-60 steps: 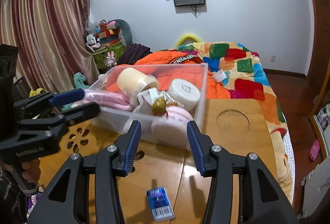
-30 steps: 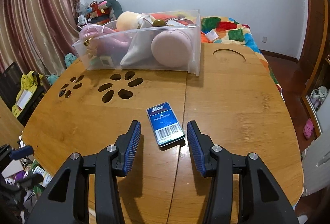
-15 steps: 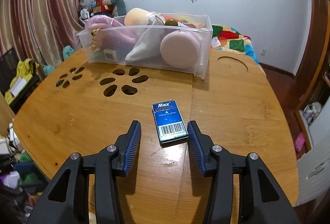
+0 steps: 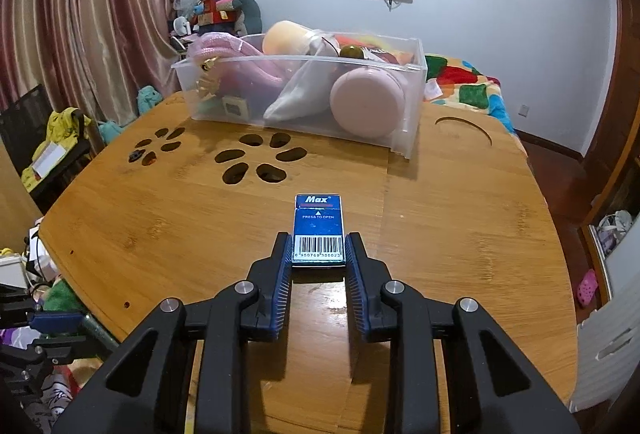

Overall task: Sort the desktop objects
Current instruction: 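Grasp the green spray bottle under the table with the left tool and lift it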

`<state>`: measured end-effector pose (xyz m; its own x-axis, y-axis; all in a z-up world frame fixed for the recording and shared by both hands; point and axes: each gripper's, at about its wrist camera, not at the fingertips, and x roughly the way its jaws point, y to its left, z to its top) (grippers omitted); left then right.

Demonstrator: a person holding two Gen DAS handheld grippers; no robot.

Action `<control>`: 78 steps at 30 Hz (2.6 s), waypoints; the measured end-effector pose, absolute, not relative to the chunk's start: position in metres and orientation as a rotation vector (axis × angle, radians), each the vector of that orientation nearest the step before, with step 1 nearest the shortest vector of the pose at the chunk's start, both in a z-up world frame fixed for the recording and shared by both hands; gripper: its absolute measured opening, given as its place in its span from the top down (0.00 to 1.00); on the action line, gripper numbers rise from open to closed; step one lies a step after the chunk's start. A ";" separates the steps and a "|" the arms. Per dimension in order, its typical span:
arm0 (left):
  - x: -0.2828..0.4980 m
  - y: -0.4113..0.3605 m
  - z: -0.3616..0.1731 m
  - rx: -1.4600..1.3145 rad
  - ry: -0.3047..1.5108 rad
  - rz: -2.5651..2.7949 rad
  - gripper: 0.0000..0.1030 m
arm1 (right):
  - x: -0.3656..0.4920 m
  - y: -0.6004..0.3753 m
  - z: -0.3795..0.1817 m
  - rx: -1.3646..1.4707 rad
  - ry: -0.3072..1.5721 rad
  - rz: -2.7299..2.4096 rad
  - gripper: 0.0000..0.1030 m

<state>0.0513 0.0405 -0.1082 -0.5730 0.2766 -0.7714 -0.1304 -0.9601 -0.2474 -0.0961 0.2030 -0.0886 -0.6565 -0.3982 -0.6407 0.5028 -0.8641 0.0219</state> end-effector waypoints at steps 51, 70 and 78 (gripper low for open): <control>0.042 0.086 -0.096 -1.276 -0.012 2.515 0.81 | -0.039 0.210 -0.049 0.702 0.286 -2.408 0.76; 0.001 0.104 -0.150 -1.437 0.040 2.429 0.46 | -0.040 0.221 -0.063 0.768 0.235 -2.390 0.76; 0.027 0.110 -0.129 -1.330 0.088 2.490 0.46 | -0.035 0.224 -0.060 0.749 0.231 -2.370 0.76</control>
<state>0.0269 0.1096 -0.1292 -0.5179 0.2464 -0.8192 -0.3034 -0.9483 -0.0934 -0.0346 0.2235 -0.0604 -0.6372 -0.5210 -0.5679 0.6208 -0.7837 0.0224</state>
